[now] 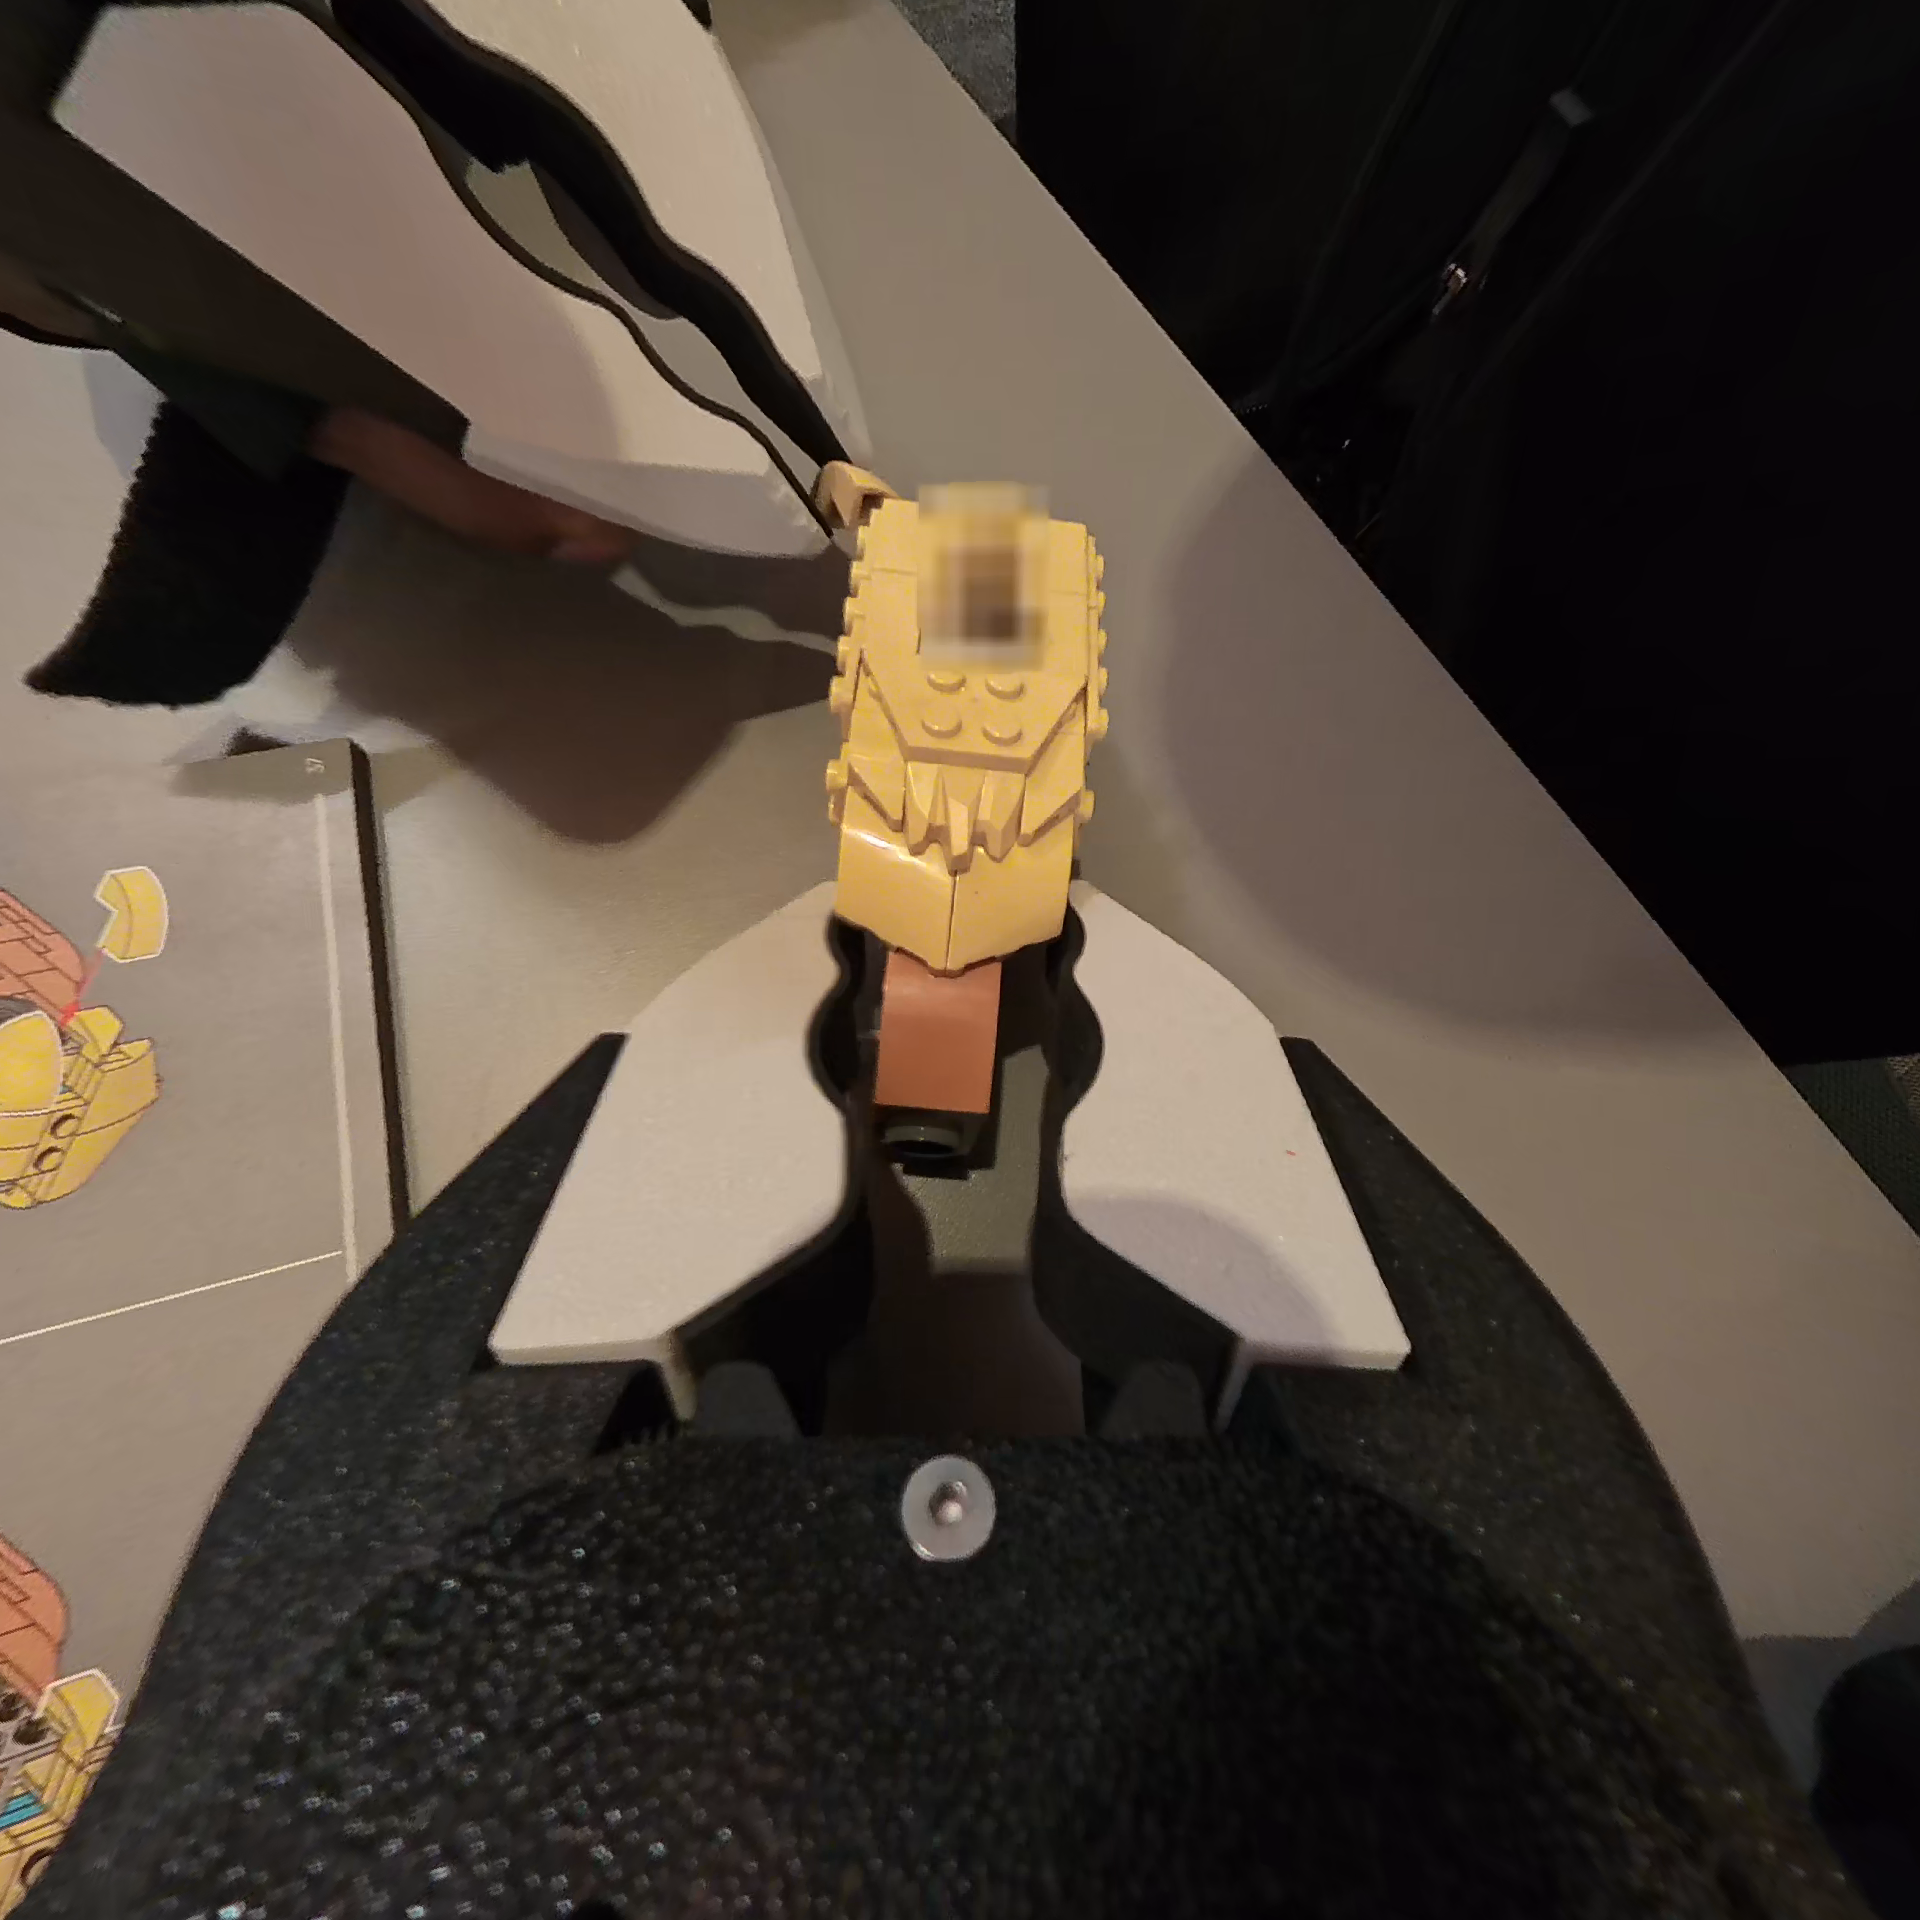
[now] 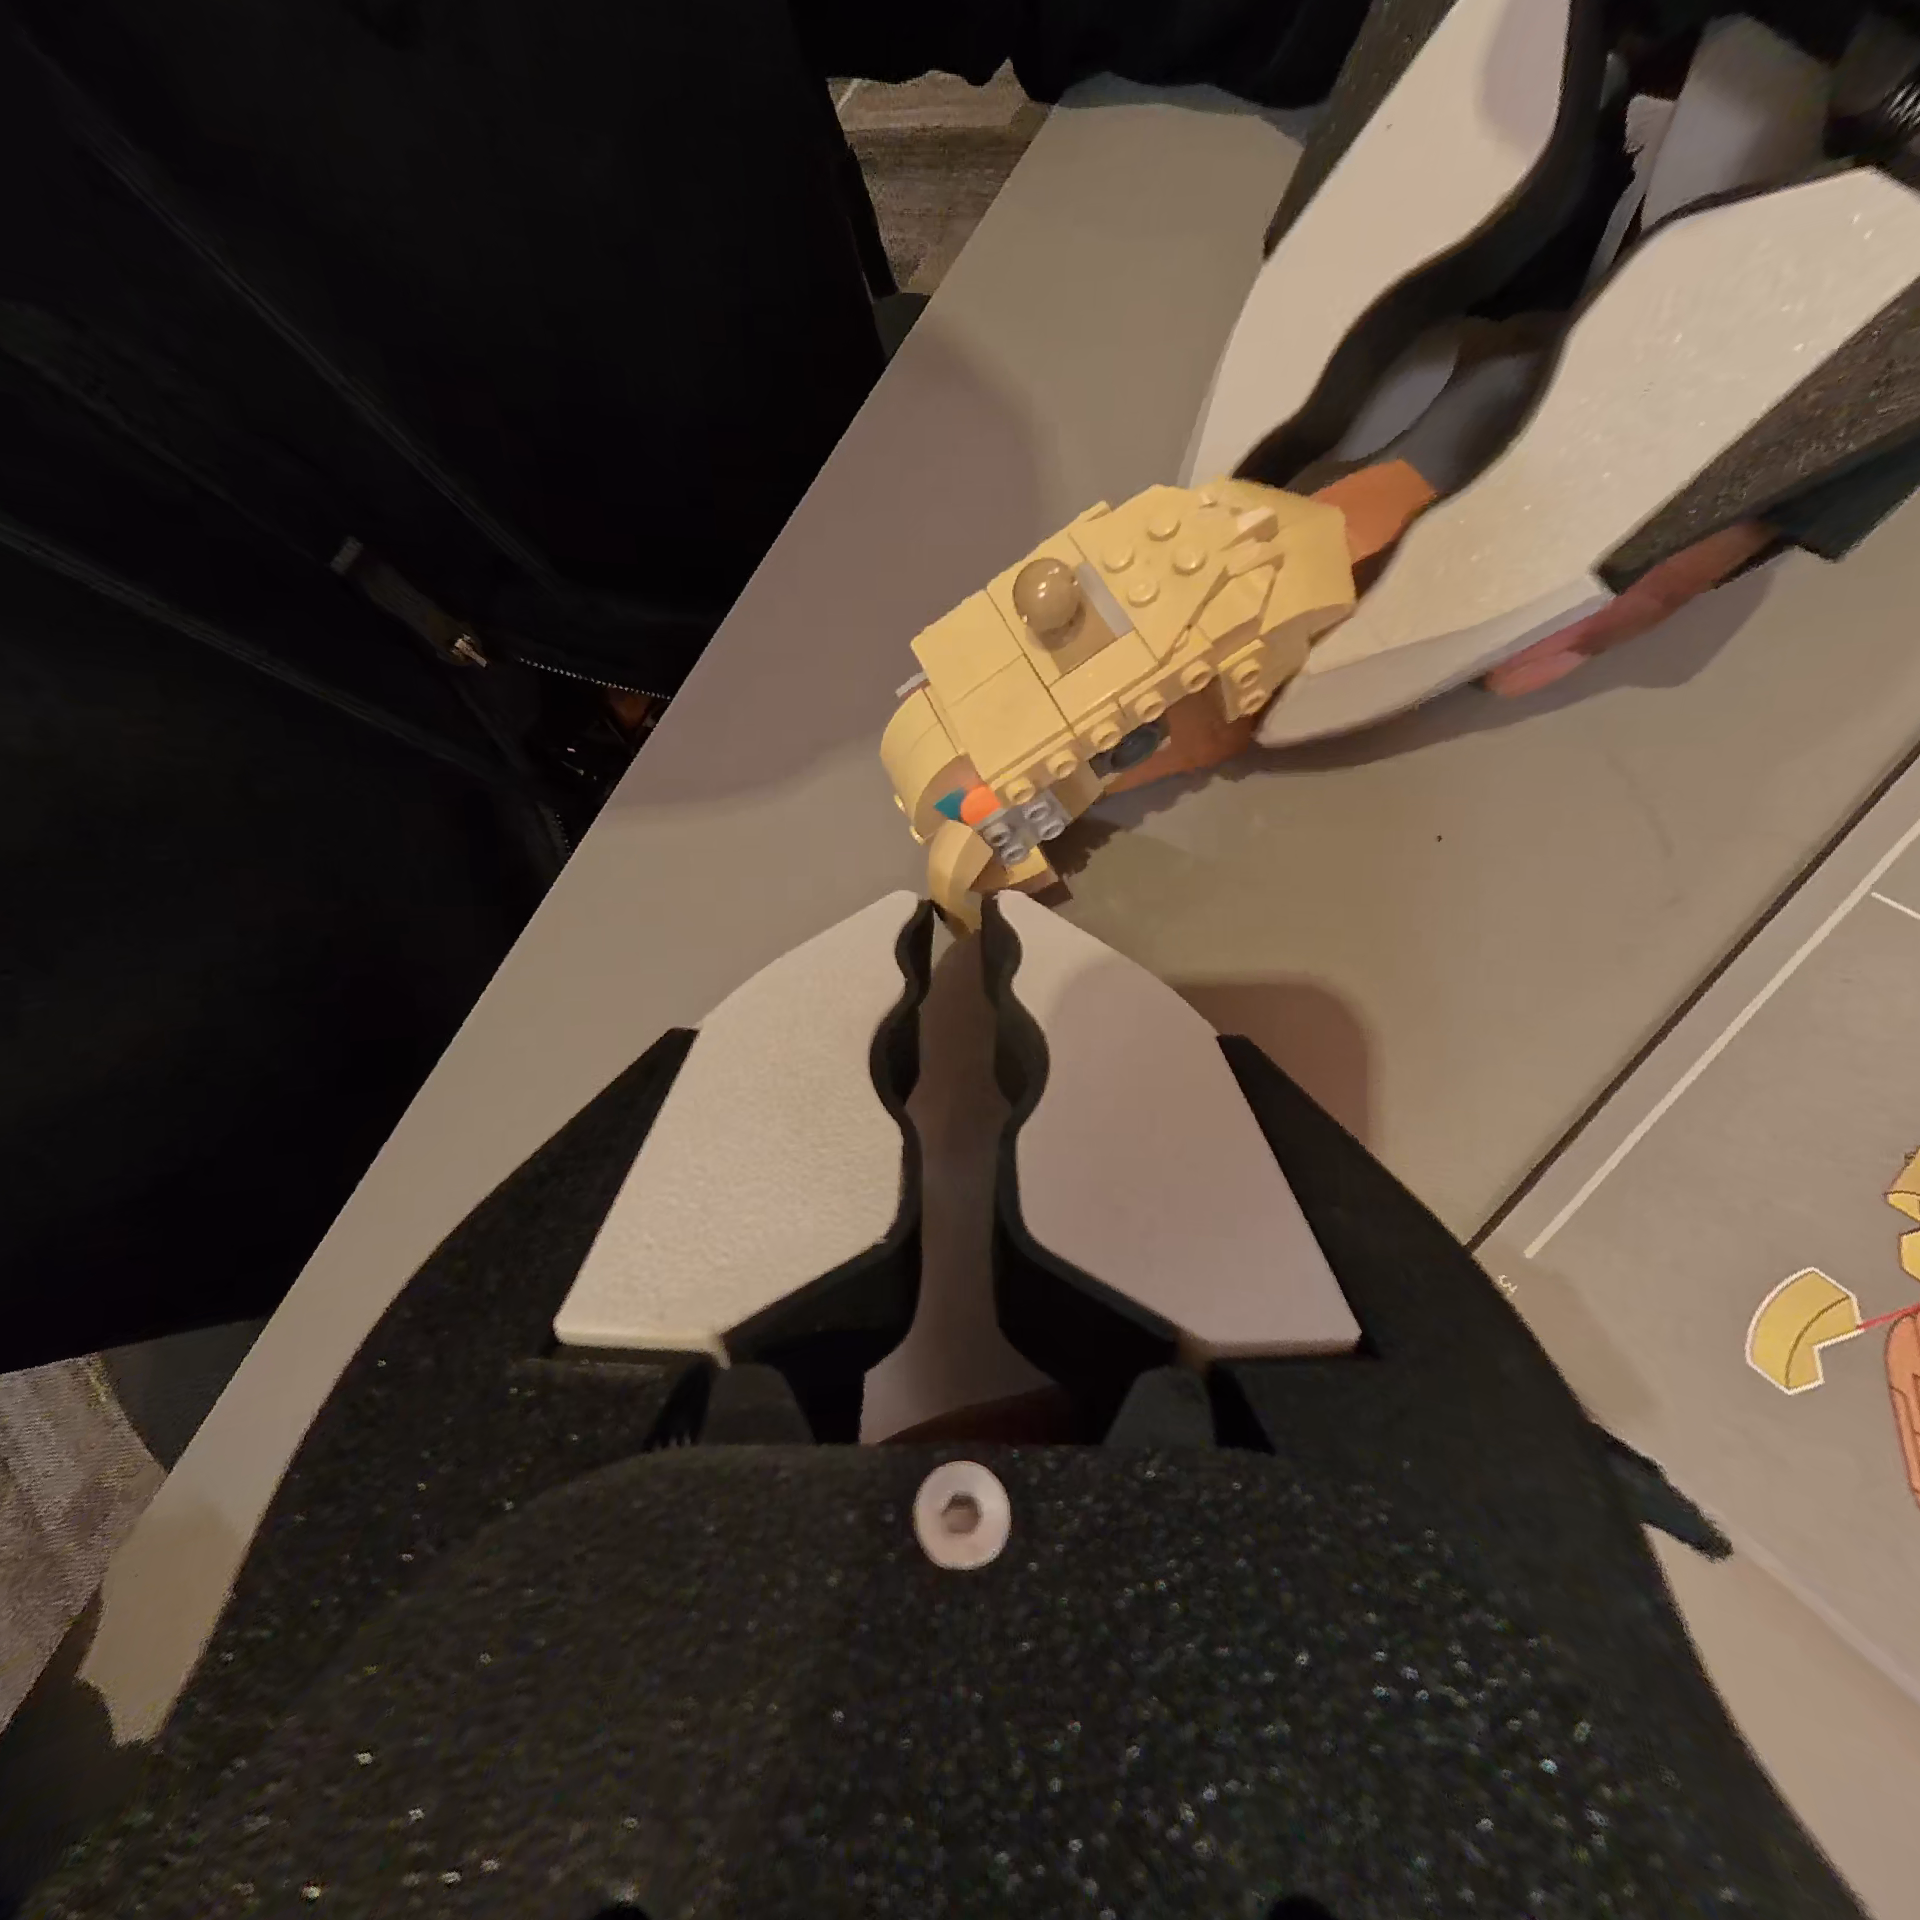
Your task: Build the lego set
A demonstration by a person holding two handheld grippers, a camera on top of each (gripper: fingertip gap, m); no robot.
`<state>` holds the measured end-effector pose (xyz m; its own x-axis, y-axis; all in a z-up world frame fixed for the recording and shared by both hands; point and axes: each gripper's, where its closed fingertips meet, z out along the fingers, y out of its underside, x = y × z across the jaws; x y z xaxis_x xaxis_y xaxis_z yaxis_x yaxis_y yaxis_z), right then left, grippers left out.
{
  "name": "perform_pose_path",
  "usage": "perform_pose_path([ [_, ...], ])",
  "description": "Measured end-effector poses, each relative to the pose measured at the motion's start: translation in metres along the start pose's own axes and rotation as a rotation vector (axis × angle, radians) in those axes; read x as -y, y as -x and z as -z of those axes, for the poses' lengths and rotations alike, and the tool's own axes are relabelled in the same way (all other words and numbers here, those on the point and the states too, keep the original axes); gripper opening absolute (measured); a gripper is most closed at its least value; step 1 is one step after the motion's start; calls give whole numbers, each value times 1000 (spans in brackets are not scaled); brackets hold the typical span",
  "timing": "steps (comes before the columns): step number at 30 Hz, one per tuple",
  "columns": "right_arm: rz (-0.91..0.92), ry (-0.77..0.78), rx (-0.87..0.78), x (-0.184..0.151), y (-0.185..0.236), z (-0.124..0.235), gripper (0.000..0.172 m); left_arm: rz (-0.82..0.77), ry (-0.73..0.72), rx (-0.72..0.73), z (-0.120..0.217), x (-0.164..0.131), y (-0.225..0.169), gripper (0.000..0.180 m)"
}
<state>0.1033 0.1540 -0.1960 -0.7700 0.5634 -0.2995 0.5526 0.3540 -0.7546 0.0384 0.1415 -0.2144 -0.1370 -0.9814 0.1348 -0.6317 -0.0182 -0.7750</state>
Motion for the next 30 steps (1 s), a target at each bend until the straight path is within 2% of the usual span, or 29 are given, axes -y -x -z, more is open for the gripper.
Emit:
perform_pose_path([
  [1,5,-2,-3,0,0,0,9,-2,9,-8,-1,-1,-1,29],
  [30,152,-28,-150,7,-2,0,10,-14,10,-5,0,-2,-3,29],
])
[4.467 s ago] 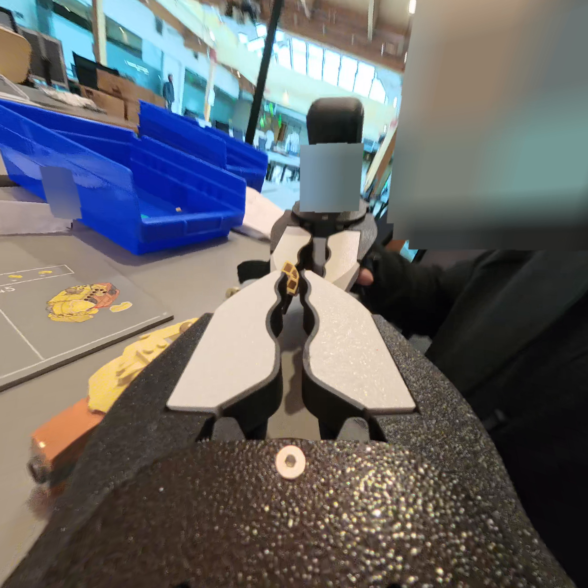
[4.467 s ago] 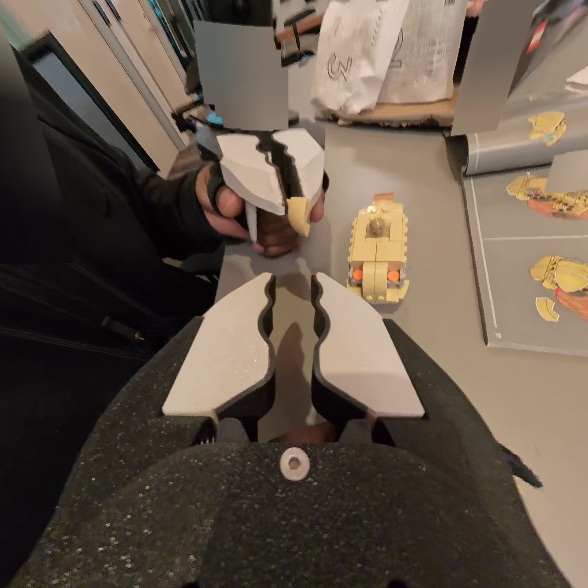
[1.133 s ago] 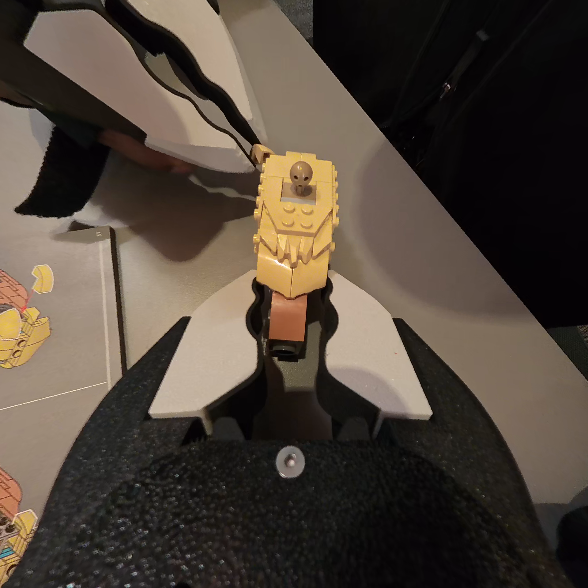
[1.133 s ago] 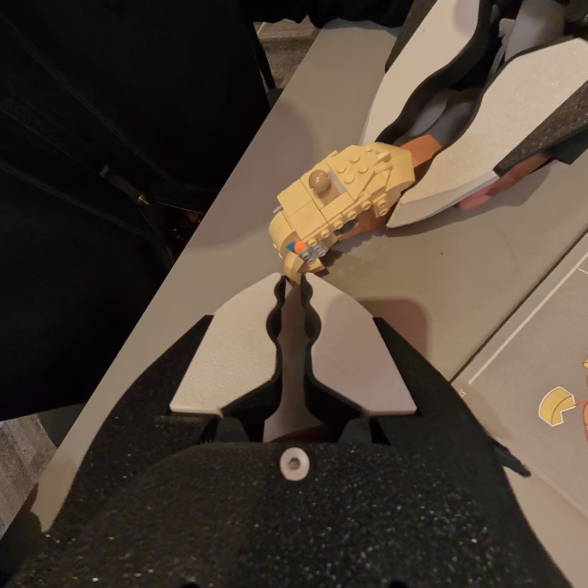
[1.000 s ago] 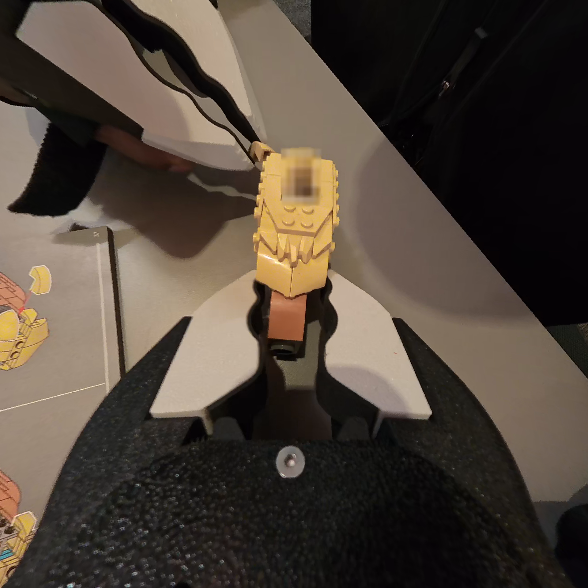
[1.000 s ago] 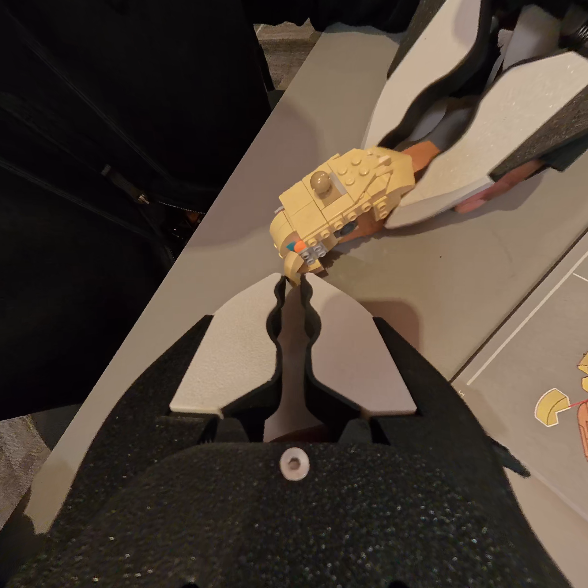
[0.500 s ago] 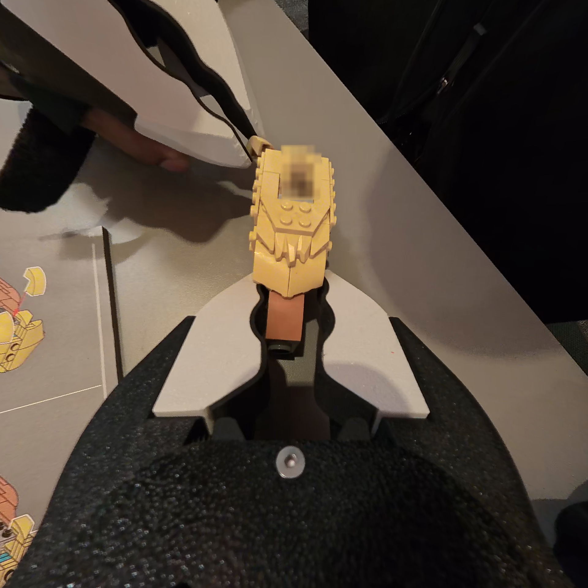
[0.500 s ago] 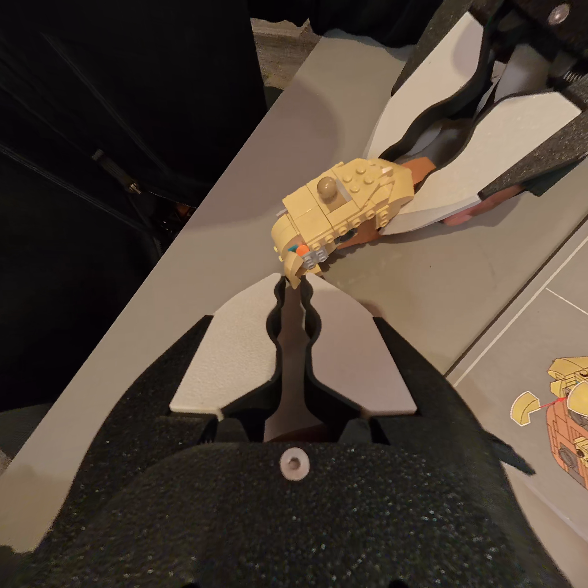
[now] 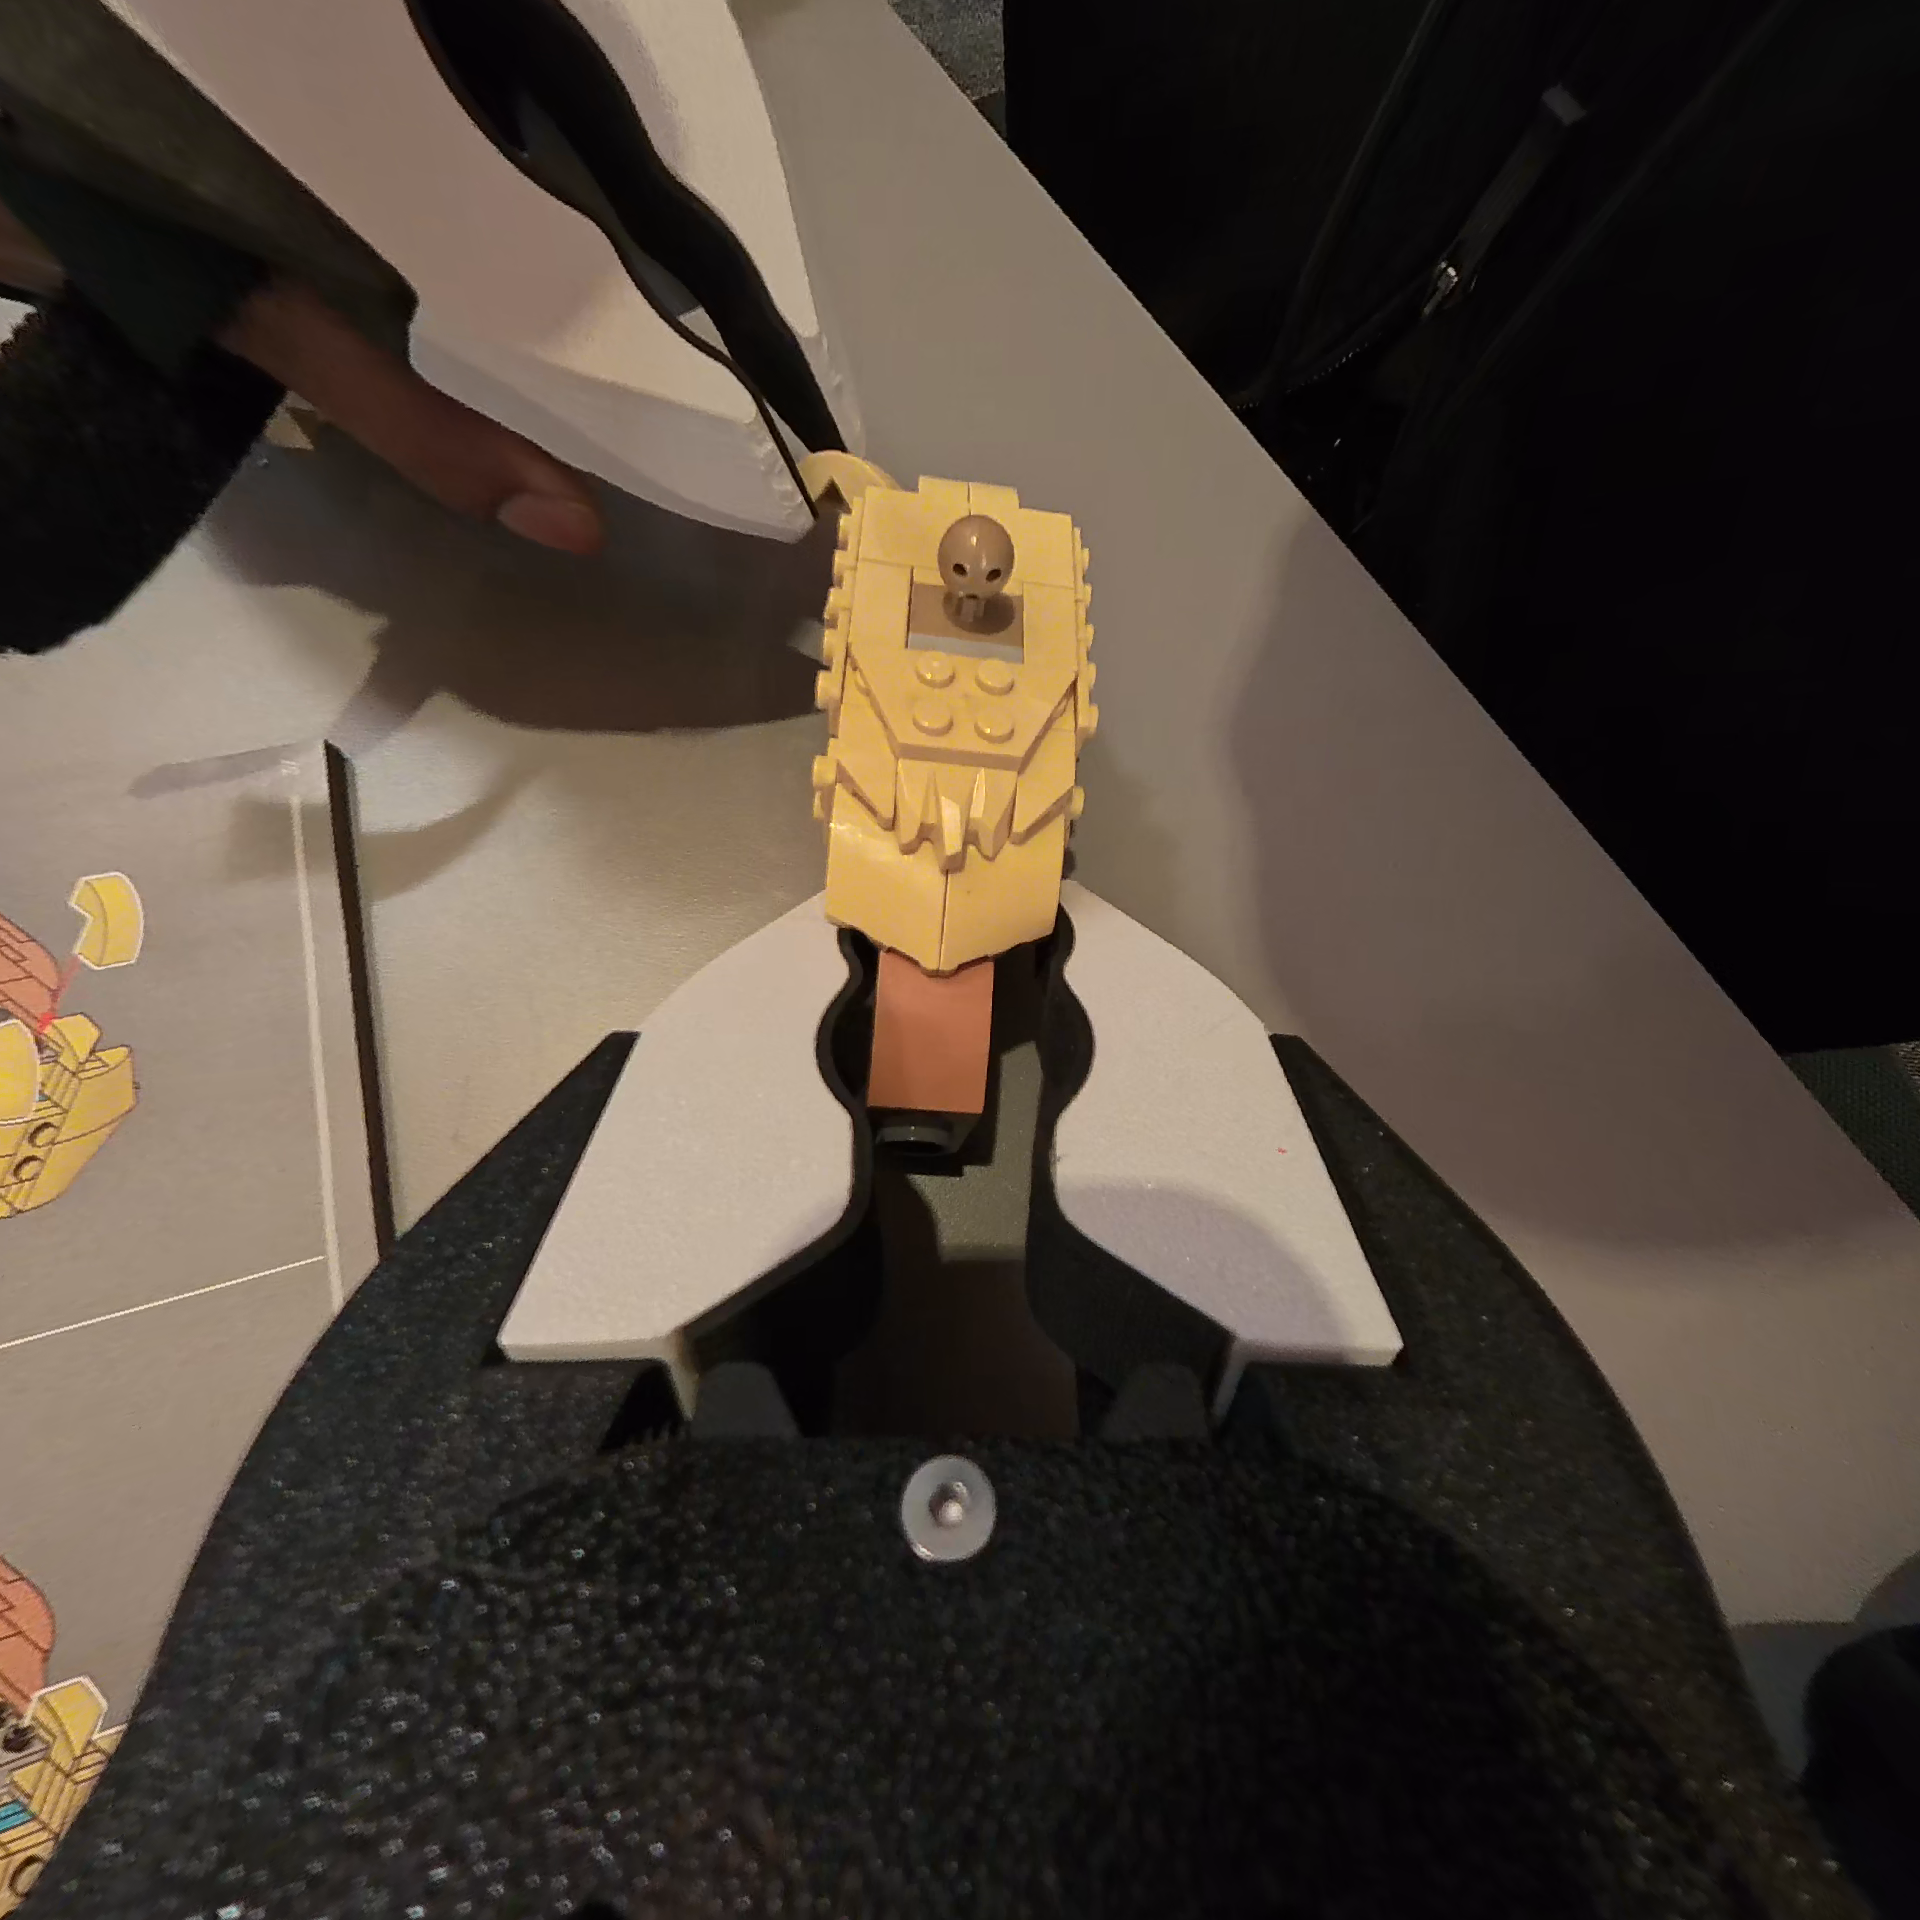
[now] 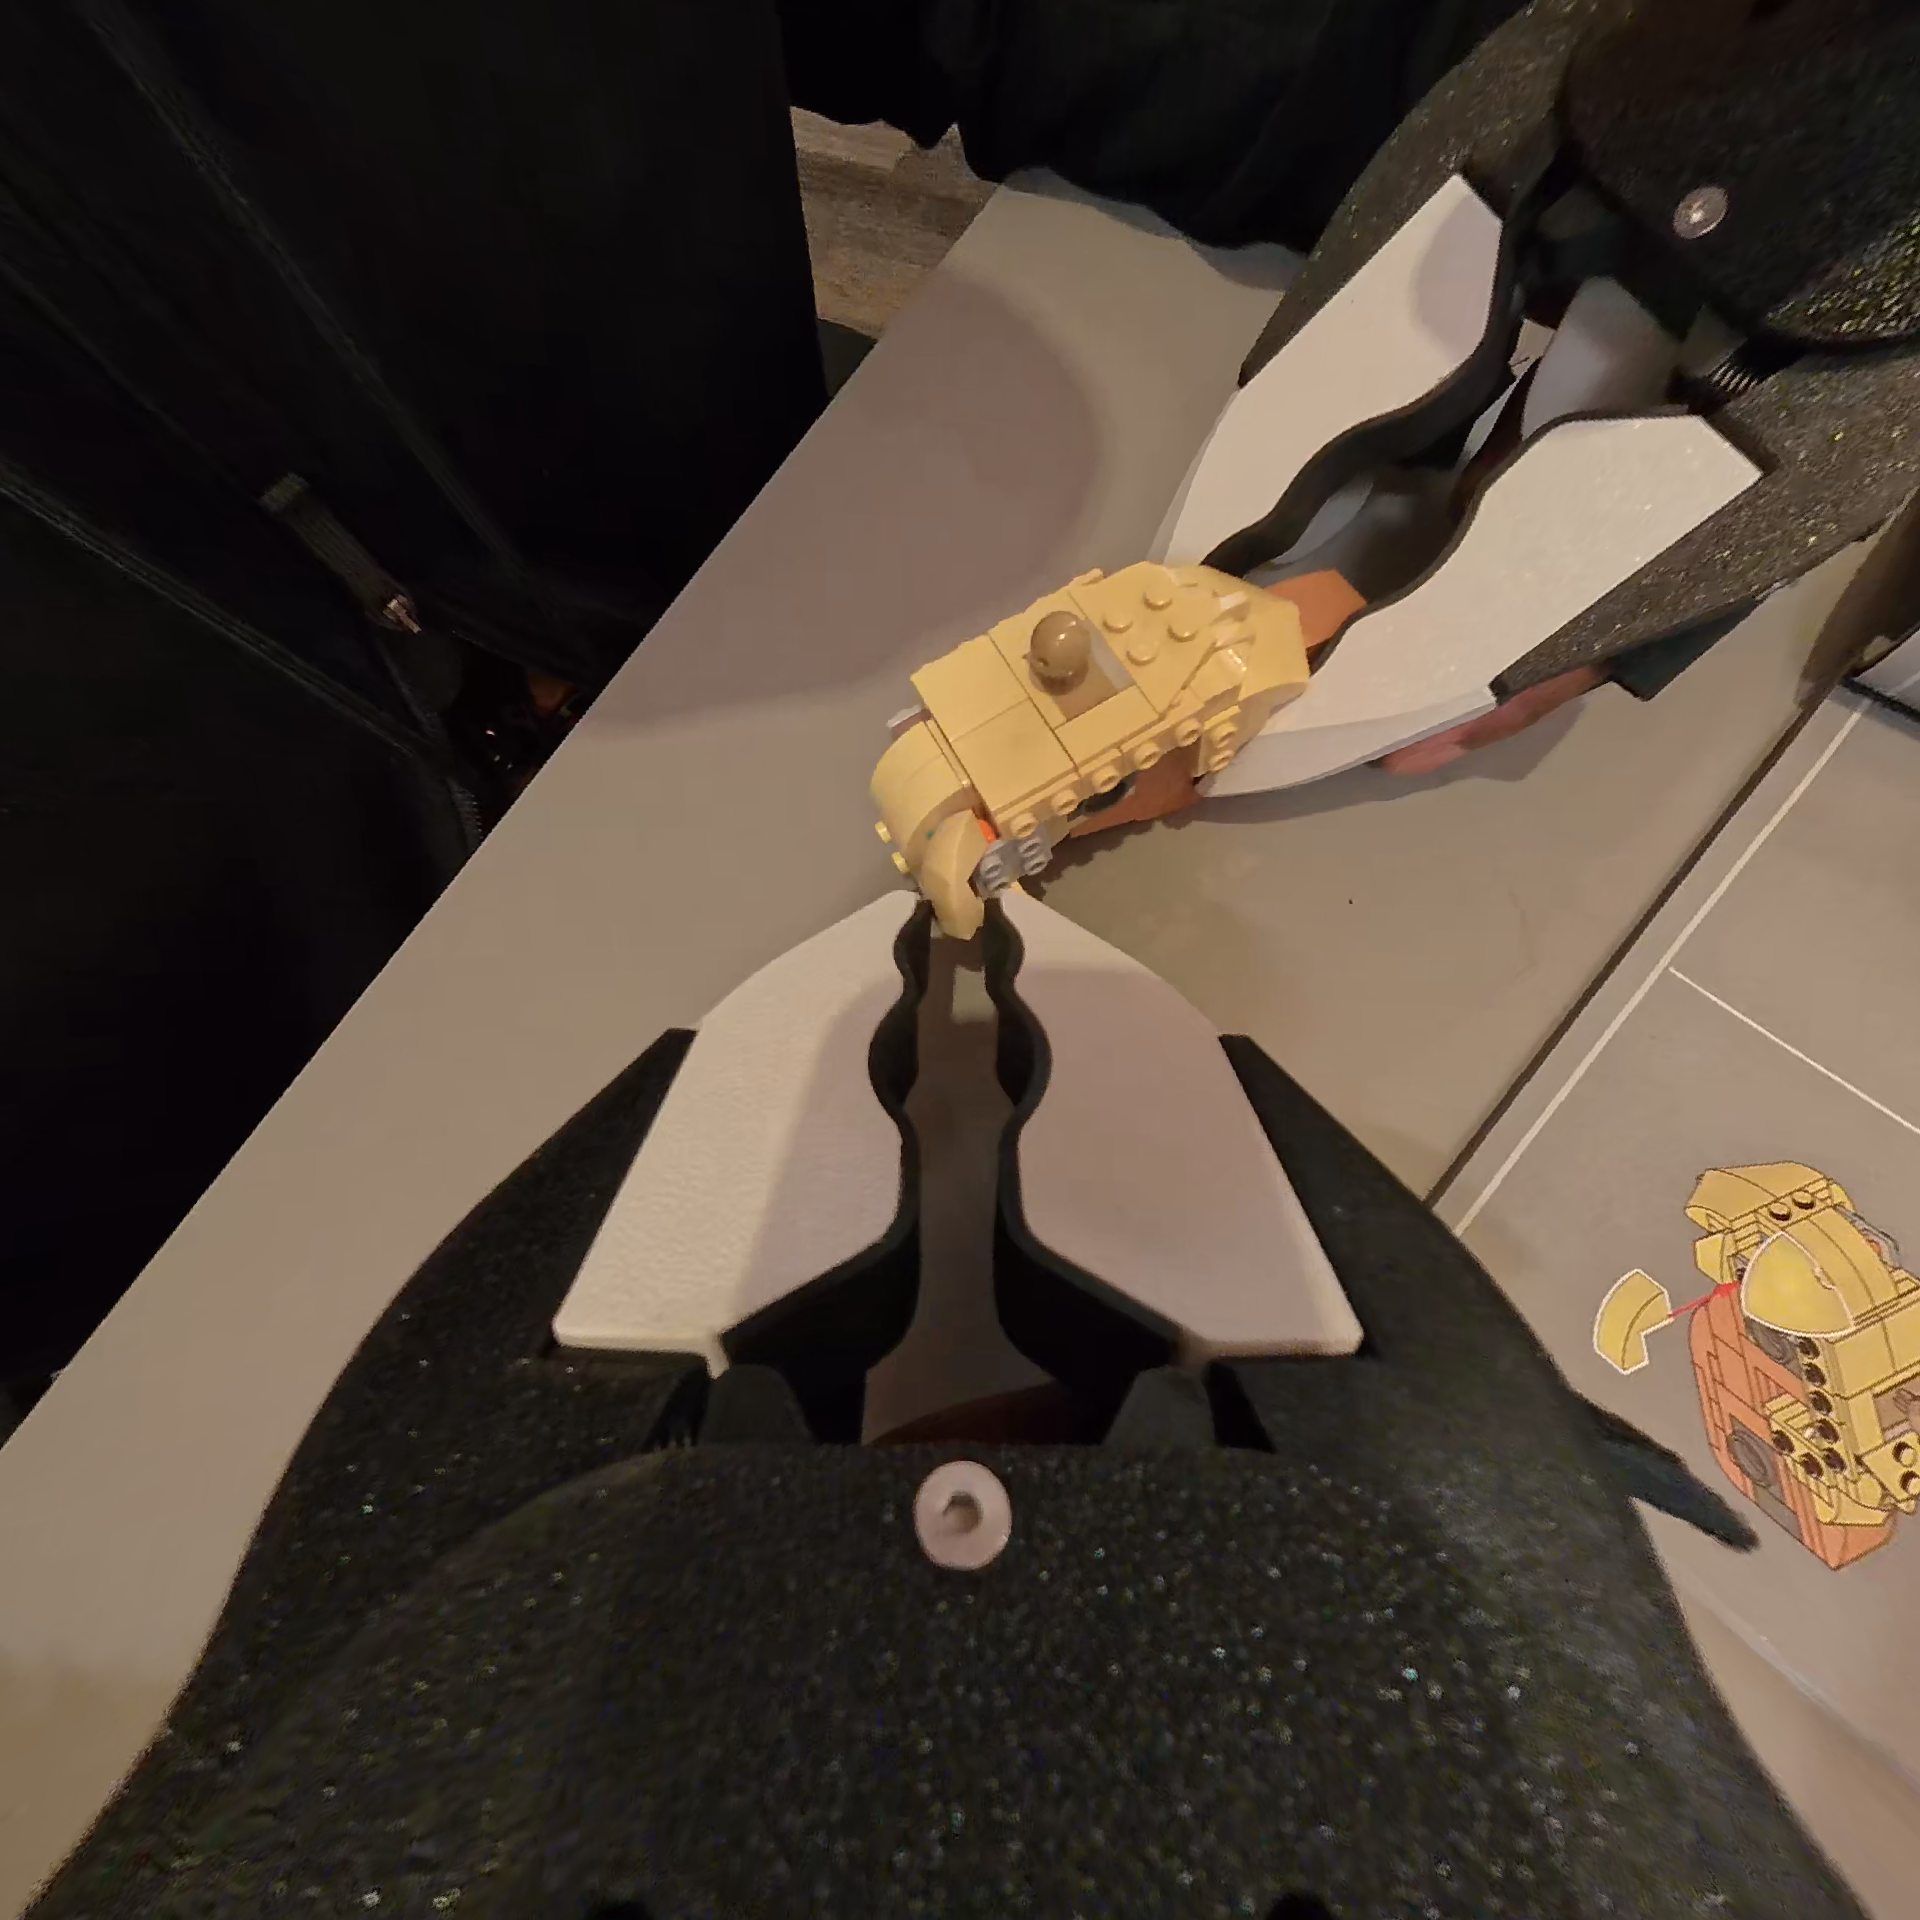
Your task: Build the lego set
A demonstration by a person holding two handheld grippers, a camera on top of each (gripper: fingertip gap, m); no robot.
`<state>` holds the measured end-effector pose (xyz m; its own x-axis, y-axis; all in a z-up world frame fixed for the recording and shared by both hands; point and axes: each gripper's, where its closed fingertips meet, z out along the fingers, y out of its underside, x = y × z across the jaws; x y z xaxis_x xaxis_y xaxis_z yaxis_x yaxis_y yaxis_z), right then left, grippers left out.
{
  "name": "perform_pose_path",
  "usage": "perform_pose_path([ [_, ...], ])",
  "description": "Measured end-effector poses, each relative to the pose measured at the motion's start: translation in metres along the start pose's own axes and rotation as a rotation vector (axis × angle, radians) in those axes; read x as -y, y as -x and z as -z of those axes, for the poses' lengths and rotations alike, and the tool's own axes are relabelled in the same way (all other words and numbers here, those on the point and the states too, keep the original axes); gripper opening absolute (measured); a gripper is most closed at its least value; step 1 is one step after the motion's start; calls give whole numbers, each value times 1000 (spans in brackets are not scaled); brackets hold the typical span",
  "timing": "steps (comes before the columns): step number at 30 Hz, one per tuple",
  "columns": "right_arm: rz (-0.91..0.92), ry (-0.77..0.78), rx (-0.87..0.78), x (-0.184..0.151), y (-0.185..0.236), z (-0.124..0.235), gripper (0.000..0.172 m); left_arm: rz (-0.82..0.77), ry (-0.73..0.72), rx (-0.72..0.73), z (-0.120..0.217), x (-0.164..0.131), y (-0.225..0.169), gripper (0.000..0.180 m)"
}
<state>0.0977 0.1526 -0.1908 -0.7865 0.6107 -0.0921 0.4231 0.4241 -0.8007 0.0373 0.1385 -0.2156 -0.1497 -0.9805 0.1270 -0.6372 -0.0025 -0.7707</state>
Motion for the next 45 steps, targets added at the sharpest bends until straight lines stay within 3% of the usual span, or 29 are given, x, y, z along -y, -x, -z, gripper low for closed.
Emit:
perform_pose_path([
  [16,-9,48,-71,-8,-6,-7,4,0,0,-1,0,0,0,29],
  [45,-157,-80,-174,0,-3,-3,10,5,0,6,0,0,1,29],
])
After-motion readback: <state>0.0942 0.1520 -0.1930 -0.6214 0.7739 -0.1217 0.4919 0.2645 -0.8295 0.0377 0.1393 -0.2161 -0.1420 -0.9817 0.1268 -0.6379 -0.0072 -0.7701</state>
